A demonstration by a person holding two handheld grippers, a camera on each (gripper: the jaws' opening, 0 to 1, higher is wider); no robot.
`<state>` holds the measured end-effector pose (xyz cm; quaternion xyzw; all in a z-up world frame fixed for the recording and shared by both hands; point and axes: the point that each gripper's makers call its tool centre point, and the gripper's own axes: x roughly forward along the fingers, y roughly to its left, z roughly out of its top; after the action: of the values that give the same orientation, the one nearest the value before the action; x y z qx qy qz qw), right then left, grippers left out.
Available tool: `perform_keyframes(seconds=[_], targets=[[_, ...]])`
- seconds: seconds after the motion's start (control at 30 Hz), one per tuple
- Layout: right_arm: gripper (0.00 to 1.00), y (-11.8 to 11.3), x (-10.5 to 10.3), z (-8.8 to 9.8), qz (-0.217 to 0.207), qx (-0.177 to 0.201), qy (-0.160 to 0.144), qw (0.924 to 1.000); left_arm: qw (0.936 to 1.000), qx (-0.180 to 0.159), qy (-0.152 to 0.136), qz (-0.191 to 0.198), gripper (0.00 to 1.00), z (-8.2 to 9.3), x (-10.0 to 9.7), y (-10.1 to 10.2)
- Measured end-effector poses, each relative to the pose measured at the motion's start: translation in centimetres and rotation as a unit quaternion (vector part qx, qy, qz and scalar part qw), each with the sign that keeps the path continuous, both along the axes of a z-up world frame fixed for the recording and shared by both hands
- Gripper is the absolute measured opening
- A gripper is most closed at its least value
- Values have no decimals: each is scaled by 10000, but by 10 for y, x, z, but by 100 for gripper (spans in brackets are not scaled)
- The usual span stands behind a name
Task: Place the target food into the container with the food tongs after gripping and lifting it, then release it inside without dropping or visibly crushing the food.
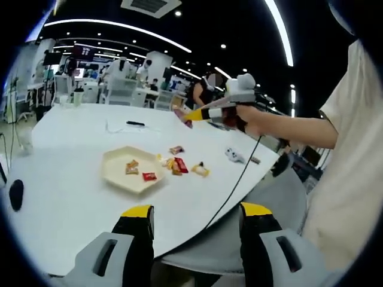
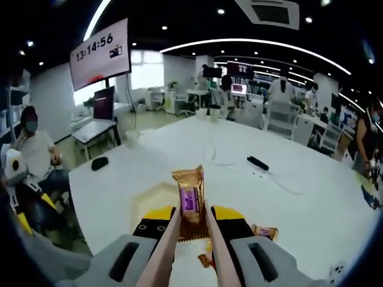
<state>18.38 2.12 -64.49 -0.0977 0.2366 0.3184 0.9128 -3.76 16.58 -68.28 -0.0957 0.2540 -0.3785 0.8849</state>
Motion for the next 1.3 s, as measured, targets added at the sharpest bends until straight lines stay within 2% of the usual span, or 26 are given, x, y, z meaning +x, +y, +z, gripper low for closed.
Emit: perform_keyframes(seconds=[0.67, 1.3], targets=[[22, 53, 0, -1, 551, -25, 37, 9985, 9994, -37, 48, 337, 57, -4, -5, 17], [23, 75, -6, -5, 852, -84, 49, 9963, 9991, -49, 35, 409, 56, -3, -4, 23]])
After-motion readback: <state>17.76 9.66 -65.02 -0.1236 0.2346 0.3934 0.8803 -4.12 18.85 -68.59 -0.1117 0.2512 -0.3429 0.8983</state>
